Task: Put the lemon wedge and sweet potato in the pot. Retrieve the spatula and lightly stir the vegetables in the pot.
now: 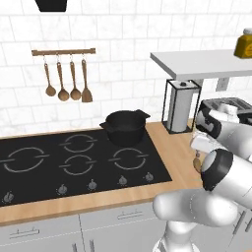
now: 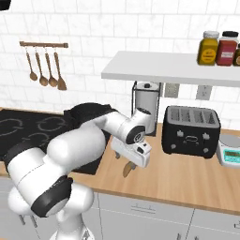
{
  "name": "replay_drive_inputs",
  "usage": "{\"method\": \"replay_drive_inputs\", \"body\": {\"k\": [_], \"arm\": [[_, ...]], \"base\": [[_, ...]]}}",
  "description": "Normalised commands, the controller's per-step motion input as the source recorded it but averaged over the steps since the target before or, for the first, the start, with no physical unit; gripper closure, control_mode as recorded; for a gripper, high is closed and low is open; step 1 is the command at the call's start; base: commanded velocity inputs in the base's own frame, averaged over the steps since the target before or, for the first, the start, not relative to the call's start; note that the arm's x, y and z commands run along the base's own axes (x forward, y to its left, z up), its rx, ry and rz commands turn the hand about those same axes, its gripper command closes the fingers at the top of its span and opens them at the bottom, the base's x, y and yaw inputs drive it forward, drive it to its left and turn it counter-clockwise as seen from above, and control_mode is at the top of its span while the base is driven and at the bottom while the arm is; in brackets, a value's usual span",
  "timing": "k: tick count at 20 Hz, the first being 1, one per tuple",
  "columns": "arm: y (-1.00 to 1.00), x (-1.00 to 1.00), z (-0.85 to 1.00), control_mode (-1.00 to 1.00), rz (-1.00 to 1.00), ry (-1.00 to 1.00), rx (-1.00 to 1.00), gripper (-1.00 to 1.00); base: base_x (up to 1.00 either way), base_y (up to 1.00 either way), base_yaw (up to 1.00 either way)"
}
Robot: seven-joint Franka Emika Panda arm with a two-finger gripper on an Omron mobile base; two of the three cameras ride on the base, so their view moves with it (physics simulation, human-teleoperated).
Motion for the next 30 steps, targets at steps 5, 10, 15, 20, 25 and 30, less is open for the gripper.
{"method": "replay_drive_inputs", "body": {"k": [5, 10, 15, 20, 25, 30], "arm": [[-0.05, 0.15, -0.44, -1.0, 0.0, 0.0, 0.02, -1.0], [0.0, 0.34, -0.5, -1.0, 0.0, 0.0, 0.0, -1.0], [0.0, 0.29, -0.44, -1.0, 0.0, 0.0, 0.02, -1.0], [0.0, 0.32, -0.43, -1.0, 0.0, 0.0, 0.02, 1.0], [0.0, 0.13, -0.17, -1.0, 0.0, 0.0, 0.0, 1.0], [0.24, 0.06, -0.17, -1.0, 0.0, -0.03, 0.0, 1.0]], "base": [[0.0, 0.0, 0.0], [0.0, 0.0, 0.0], [0.0, 0.0, 0.0], [0.0, 0.0, 0.0], [0.0, 0.0, 0.0], [0.0, 0.0, 0.0]]}}
